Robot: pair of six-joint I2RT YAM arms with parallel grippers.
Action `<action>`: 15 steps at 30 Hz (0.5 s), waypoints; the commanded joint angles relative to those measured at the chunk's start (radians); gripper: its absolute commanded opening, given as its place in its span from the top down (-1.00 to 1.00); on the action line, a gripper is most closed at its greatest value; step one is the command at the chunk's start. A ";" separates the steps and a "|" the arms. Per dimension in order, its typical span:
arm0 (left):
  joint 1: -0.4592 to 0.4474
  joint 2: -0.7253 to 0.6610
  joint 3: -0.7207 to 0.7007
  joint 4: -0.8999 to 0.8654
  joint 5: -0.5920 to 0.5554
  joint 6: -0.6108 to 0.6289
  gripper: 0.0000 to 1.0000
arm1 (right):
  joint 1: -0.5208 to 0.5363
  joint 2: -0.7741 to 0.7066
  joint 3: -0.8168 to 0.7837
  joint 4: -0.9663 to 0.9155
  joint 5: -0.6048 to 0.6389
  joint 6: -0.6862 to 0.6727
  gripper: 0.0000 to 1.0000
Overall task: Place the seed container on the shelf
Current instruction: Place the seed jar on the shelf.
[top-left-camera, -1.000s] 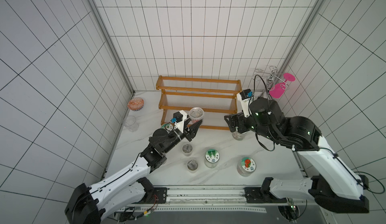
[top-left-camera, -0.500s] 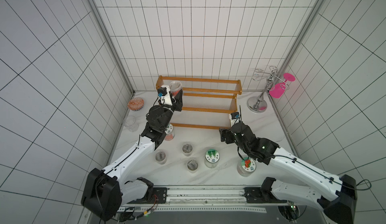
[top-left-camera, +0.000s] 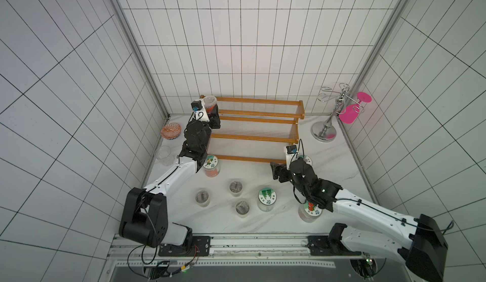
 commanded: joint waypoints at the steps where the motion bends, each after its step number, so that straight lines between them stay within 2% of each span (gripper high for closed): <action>1: 0.006 0.034 0.047 0.001 0.002 0.033 0.00 | -0.007 -0.003 -0.027 0.057 0.026 -0.025 -0.74; 15: 0.044 0.143 0.176 -0.115 -0.021 0.108 -0.03 | -0.008 0.038 -0.022 0.063 0.037 -0.024 -0.74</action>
